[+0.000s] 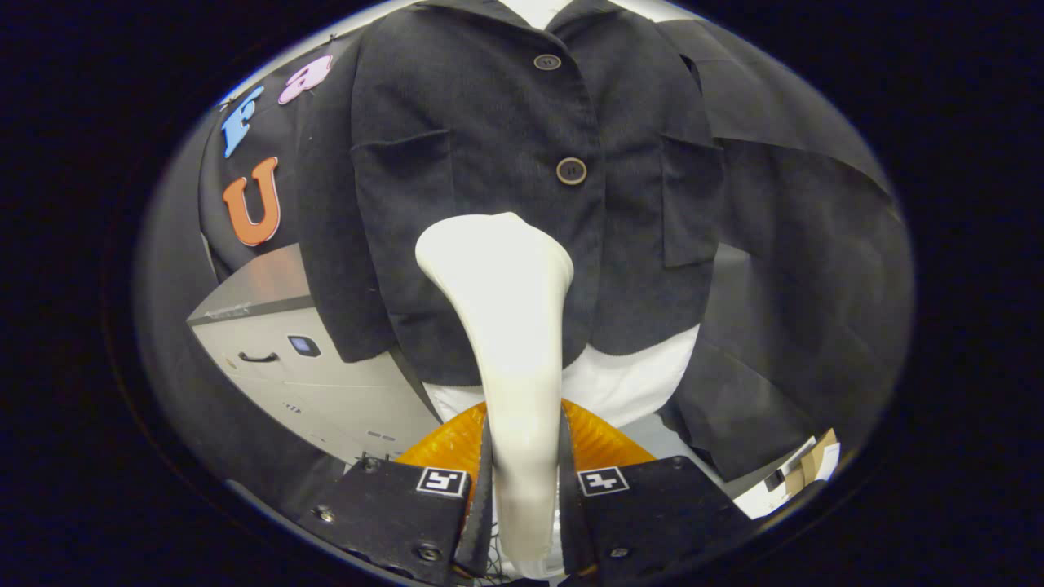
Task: Iron the clothes twice with a garment steamer, once on the left side and once on the right side.
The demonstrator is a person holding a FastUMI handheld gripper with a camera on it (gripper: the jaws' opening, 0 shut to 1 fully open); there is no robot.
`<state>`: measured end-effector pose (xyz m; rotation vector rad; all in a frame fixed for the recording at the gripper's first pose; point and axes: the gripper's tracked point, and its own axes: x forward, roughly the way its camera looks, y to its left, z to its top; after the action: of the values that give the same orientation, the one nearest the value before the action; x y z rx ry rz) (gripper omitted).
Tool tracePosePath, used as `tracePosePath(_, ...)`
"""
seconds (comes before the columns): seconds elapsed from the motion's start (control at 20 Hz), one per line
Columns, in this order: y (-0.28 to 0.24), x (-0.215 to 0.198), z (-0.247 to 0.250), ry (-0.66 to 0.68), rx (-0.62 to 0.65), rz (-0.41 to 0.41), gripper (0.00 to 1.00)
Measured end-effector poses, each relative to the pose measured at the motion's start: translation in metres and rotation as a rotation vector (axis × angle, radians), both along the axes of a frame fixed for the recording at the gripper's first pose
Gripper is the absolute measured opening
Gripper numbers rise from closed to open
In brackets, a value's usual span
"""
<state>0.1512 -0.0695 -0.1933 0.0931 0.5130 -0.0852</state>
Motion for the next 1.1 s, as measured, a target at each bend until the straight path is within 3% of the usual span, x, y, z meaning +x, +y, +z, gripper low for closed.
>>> tracePosePath(0.55, 0.004, -0.005, -0.001, 0.017, 0.093, -0.015, 0.36)
tracePosePath(1.1, -0.031, 0.003, 0.076, -0.199, 0.17, -0.096, 0.36)
